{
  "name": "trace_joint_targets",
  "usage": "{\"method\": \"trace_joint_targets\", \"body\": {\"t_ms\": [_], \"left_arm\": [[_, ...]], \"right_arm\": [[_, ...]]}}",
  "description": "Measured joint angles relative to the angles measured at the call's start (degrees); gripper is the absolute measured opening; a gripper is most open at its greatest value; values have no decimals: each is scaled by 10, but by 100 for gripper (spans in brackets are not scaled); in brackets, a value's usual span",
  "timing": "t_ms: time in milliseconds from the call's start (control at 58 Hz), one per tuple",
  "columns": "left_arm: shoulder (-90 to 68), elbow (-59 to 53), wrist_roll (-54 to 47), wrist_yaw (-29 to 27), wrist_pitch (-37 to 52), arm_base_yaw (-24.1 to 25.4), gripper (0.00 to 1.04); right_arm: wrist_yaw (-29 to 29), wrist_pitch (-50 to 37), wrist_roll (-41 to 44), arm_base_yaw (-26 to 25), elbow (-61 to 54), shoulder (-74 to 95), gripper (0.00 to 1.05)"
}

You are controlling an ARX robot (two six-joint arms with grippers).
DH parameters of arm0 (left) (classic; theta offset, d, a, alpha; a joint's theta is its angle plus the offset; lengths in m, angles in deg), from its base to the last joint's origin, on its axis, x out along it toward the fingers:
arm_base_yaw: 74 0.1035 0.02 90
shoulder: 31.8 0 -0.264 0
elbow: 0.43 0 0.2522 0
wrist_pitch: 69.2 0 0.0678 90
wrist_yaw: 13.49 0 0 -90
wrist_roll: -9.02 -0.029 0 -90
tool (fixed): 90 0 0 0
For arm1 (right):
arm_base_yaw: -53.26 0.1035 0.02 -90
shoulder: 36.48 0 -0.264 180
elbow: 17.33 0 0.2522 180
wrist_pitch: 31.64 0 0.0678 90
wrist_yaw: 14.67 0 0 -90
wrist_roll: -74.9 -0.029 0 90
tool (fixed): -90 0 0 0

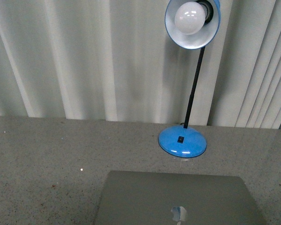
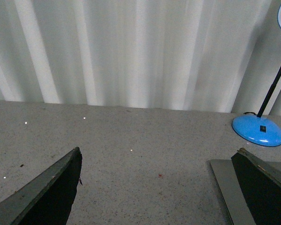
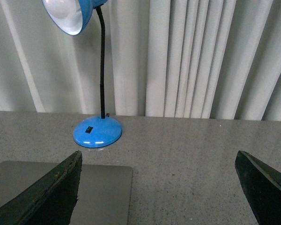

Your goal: Close laptop

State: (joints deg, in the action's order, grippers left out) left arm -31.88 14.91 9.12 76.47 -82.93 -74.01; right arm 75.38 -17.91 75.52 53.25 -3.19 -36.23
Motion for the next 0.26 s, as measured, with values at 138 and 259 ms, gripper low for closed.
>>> {"method": "trace_joint_targets", "body": {"t_ms": [138, 259], "left_arm": [[0, 0, 0, 0, 0, 0, 98], [0, 0, 0, 0, 0, 0, 98]], "right_arm": [[0, 0, 0, 0, 0, 0, 97], [0, 0, 0, 0, 0, 0, 97]]}}
